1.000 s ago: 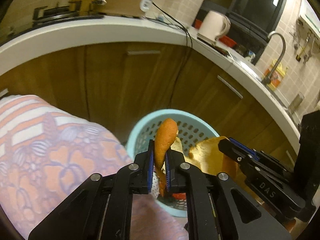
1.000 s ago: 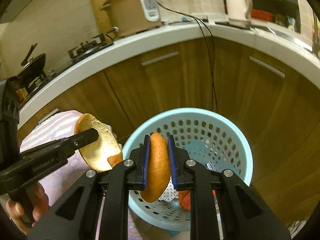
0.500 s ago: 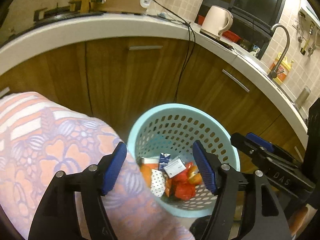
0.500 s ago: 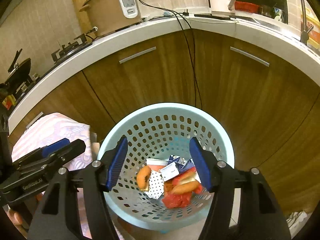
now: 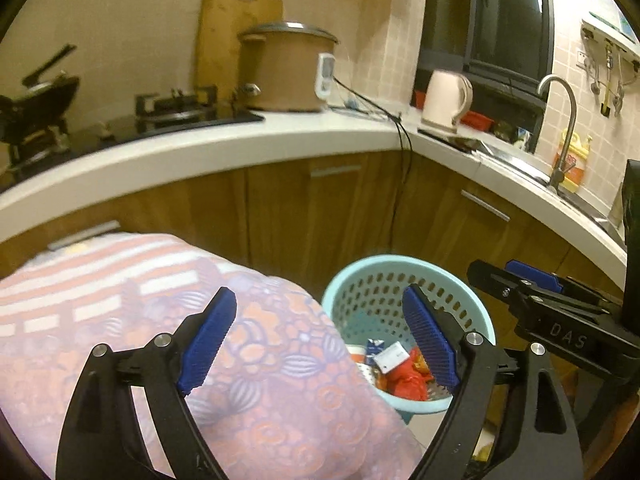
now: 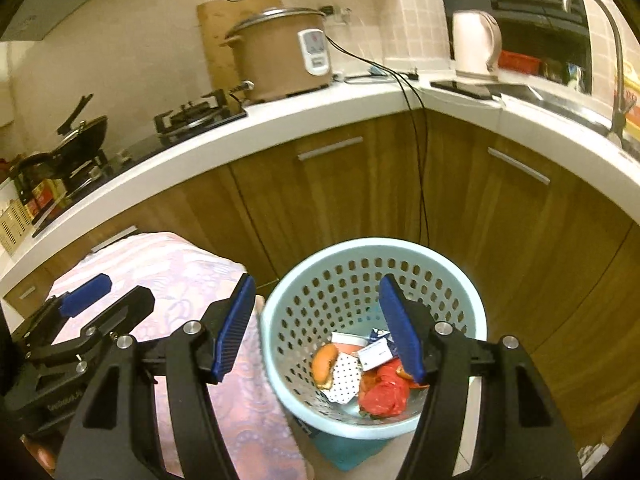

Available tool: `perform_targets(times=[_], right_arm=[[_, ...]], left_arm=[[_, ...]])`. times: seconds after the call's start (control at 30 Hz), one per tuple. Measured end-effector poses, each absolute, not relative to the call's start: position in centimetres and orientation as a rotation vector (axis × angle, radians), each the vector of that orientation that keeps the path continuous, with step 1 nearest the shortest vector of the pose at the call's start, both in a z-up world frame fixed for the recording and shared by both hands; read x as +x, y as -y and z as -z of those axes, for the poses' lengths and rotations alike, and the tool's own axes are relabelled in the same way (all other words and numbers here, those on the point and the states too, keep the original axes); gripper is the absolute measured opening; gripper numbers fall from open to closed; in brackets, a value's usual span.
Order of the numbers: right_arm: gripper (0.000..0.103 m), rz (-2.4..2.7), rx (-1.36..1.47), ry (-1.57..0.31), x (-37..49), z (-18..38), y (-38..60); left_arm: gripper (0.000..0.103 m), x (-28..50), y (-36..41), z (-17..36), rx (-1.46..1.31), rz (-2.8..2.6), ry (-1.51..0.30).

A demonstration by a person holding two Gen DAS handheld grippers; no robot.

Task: Collect trash

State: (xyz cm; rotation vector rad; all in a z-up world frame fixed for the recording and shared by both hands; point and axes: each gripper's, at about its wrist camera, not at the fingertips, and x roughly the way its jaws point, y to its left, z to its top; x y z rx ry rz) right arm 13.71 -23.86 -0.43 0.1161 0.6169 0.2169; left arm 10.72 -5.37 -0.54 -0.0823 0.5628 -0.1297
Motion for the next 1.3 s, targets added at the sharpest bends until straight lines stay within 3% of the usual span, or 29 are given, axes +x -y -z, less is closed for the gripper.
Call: perform_targets(times=[0.63,0.77,1.3], right_arm=[[0.061,-0.147,0.067,-0.508,8.7,-0.3,21.3],[0.067,-0.116,0.064,-0.474,7.4,-0.3,21.1],[0.067,-0.078,0.058,-0.444,5.8,-0.1,21.4]], left_arm=[[0.086,6.1,2.2,0.7,-0.1,0.042,-0.495],[0.086,5.7,2.0,0.9,-0.077,0.009,-0.487],[0.09,4.6,3.0,0.4,-0.031,0.0,-0.454]])
